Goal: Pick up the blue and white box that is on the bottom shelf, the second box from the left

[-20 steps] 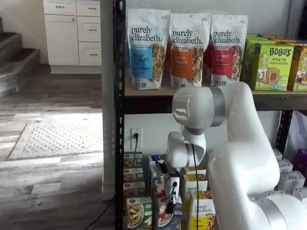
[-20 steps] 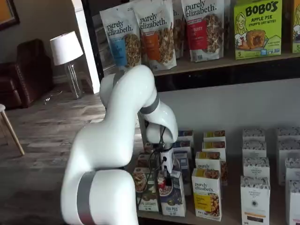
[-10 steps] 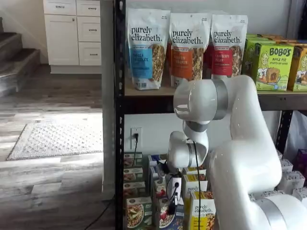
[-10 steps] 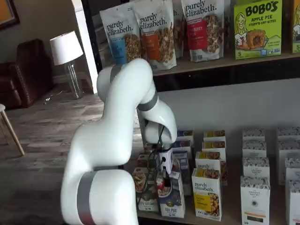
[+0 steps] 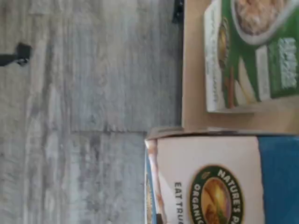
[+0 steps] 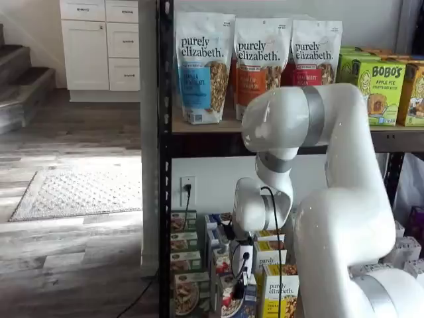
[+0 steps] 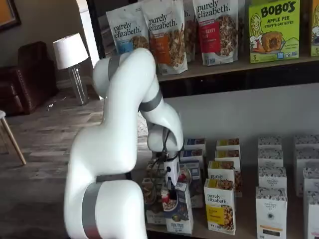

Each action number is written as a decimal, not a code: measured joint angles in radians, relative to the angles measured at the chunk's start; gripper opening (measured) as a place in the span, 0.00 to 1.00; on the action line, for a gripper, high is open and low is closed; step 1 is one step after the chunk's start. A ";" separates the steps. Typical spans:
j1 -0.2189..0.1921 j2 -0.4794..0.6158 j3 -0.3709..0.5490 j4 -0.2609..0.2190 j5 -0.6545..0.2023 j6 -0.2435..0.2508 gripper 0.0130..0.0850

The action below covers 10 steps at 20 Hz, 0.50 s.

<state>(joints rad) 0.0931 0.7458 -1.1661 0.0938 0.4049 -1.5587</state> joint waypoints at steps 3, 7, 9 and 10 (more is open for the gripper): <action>0.016 -0.080 0.087 0.022 0.006 -0.003 0.44; 0.043 -0.203 0.214 0.031 -0.009 0.014 0.44; 0.056 -0.262 0.269 0.037 -0.010 0.022 0.44; 0.064 -0.297 0.300 0.037 -0.009 0.030 0.44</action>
<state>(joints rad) 0.1567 0.4485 -0.8661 0.1313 0.3960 -1.5292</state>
